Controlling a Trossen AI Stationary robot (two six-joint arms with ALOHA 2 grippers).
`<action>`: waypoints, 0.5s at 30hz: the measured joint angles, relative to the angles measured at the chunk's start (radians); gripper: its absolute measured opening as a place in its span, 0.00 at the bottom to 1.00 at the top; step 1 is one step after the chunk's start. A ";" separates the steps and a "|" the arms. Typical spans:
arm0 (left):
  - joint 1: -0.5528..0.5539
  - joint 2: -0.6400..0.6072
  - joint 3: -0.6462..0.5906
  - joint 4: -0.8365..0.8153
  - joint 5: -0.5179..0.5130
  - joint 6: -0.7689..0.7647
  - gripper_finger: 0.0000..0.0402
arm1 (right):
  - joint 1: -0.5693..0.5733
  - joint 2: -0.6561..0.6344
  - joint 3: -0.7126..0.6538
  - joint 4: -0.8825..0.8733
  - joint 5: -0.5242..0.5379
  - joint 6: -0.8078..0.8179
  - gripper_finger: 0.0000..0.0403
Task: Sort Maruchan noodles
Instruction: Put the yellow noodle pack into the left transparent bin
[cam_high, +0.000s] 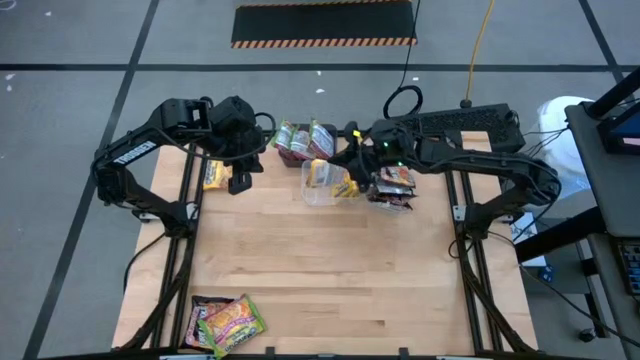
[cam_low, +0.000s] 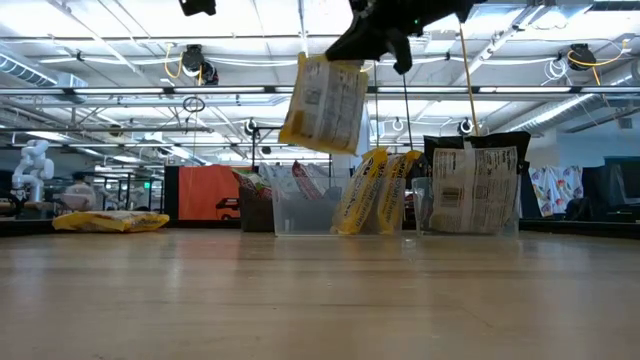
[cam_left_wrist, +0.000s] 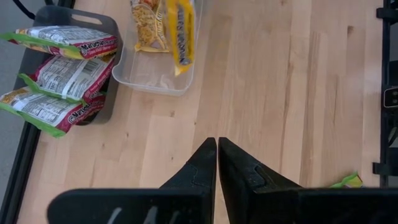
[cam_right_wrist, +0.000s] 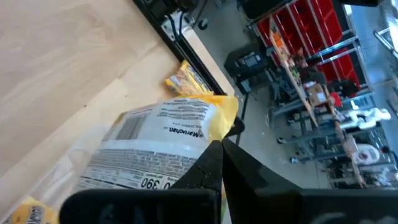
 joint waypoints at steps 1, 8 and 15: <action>0.000 0.000 0.000 0.000 0.000 0.000 0.05 | -0.010 0.009 0.000 0.008 -0.023 -0.001 0.00; 0.000 0.000 0.000 0.000 0.000 0.003 0.05 | -0.062 0.075 0.000 0.061 -0.121 -0.008 0.00; 0.000 0.000 0.000 0.000 -0.001 0.007 0.05 | -0.127 0.122 -0.001 0.067 -0.244 -0.011 0.00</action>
